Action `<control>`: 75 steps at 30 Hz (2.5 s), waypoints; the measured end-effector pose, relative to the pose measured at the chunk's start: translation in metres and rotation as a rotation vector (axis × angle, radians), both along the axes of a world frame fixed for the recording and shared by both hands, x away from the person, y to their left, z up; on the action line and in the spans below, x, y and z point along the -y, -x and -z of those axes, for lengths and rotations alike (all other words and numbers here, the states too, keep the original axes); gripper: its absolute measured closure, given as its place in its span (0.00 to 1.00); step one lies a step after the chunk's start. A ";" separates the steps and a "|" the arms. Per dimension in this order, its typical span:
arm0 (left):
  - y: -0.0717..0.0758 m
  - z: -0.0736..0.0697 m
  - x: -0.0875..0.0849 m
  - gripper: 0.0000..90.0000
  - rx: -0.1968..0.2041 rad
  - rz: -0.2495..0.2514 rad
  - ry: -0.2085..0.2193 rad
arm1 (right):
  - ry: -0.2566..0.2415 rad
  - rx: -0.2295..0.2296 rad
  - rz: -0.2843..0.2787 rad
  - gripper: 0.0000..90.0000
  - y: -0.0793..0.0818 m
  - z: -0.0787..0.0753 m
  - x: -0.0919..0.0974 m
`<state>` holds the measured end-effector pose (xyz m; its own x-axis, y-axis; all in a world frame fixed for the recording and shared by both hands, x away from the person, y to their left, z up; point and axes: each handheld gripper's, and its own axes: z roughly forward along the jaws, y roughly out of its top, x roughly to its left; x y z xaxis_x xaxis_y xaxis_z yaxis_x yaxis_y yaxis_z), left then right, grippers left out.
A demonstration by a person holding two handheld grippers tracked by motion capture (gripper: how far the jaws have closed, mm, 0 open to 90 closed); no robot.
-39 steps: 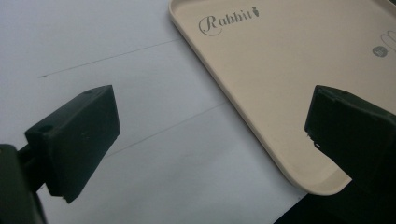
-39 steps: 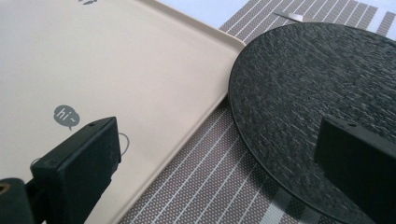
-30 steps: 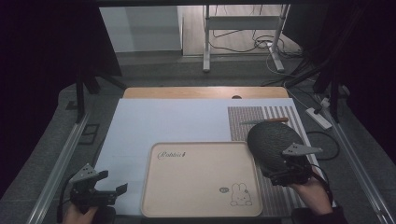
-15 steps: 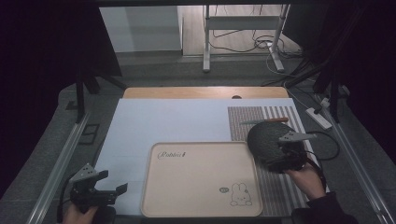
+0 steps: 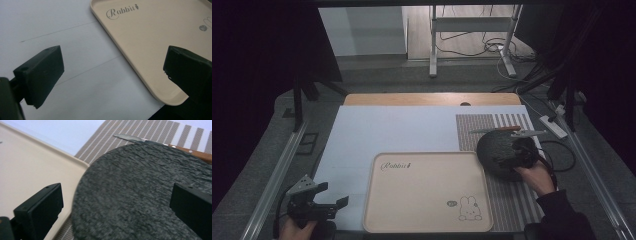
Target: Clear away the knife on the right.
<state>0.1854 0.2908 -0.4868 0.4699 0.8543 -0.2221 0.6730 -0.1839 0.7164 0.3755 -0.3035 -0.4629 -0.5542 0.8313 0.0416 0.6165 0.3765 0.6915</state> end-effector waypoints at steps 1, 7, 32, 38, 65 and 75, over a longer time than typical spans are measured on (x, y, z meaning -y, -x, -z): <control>0.000 0.000 0.000 0.04 0.000 -0.001 0.001 | 0.006 -0.010 0.000 0.00 -0.003 0.000 0.000; 0.000 0.000 0.000 0.03 0.002 -0.002 0.005 | 0.042 -0.032 0.018 0.00 -0.017 0.003 0.002; -0.002 0.000 0.000 0.03 -0.002 0.003 0.007 | 0.133 -0.100 0.147 0.00 -0.095 0.010 0.010; -0.003 0.000 0.000 0.03 -0.004 0.005 0.005 | 0.158 -0.105 0.170 0.00 -0.112 0.014 0.011; -0.003 0.000 0.000 0.03 -0.005 0.009 0.004 | 0.144 -0.103 0.234 0.99 -0.168 0.019 0.053; -0.003 0.000 0.001 0.03 -0.003 0.011 -0.001 | 0.221 -0.156 0.240 0.99 -0.165 0.033 0.067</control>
<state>0.1882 0.2896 -0.4868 0.4783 0.8495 -0.2226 0.6729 -0.1917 0.7144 0.5408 -0.3702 -0.4958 -0.3433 0.9354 -0.0850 0.7973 0.3381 0.5000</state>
